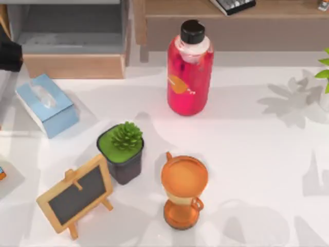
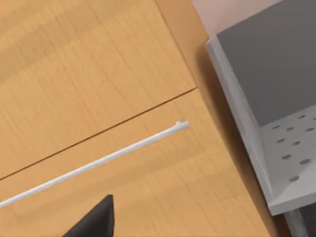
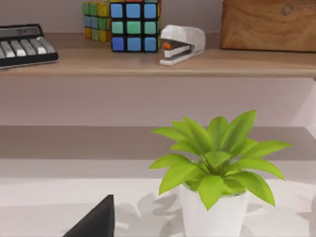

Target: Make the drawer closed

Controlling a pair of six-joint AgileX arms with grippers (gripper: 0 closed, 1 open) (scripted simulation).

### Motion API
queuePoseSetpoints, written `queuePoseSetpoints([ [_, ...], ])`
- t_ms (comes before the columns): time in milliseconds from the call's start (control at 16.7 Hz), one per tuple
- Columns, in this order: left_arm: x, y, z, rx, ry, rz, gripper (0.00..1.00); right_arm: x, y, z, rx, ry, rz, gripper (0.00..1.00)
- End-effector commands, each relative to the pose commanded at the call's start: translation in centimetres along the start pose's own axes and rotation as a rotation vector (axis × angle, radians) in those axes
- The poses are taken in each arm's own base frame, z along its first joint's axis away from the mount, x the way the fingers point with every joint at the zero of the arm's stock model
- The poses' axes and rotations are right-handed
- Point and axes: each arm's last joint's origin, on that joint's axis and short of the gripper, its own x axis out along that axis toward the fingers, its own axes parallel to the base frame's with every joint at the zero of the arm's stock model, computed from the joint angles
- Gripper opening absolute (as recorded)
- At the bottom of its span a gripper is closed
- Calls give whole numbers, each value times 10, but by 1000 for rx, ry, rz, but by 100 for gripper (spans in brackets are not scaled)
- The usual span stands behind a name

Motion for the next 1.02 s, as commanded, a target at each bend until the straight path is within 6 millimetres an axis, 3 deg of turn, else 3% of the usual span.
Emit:
queuePoseSetpoints([
  [240,-3,64,-54,399,-8,64,100,0,0,0,0,0,0,100],
  [420,-21,106,-91,687,18,78,100,0,0,0,0,0,0,100],
  [540,-36,123,-113,845,38,49,100,0,0,0,0,0,0,100],
  [720,-51,126,-141,1001,38,-54,100,0,0,0,0,0,0,100],
  [1020,-56,106,-164,1067,-29,-224,100,0,0,0,0,0,0,100],
])
